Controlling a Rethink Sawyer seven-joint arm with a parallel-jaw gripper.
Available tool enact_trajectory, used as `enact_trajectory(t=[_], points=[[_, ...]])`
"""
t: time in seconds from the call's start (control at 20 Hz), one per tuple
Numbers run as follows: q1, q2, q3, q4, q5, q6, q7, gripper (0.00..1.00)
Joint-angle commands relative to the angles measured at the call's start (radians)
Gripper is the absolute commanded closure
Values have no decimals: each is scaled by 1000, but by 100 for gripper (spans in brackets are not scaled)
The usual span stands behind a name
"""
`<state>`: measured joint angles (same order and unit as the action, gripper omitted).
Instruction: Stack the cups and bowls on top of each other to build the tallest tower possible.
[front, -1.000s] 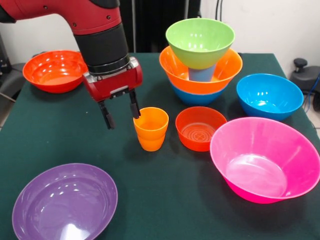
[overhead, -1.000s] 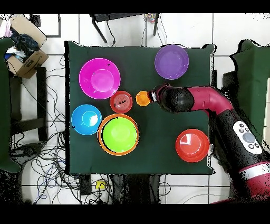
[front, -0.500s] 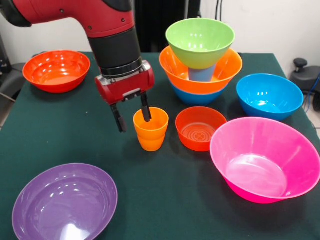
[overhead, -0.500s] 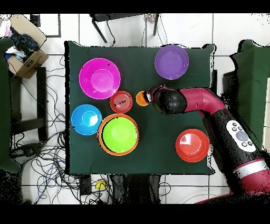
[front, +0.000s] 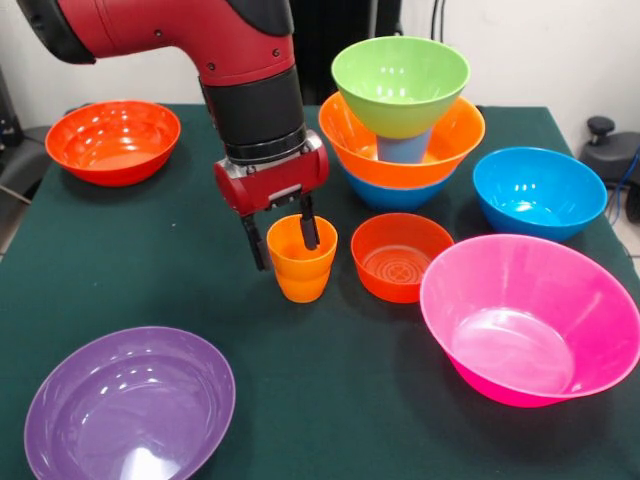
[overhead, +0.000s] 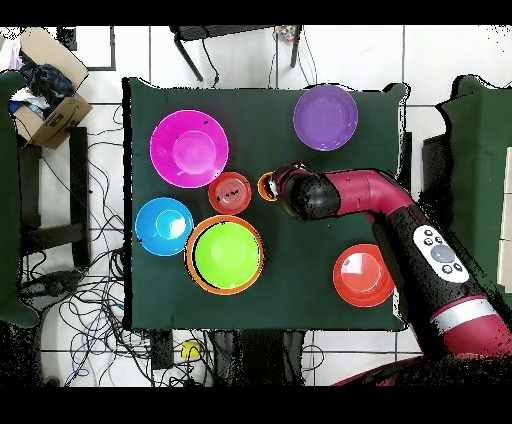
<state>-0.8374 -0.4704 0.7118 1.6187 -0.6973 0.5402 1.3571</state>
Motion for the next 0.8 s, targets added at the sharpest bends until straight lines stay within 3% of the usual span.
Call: enact_trajectory(t=[0.05,0.8], points=[[47,24,-120,15,-62,-24,68,0],[59,21,-145,56,-70,-54,41,0]])
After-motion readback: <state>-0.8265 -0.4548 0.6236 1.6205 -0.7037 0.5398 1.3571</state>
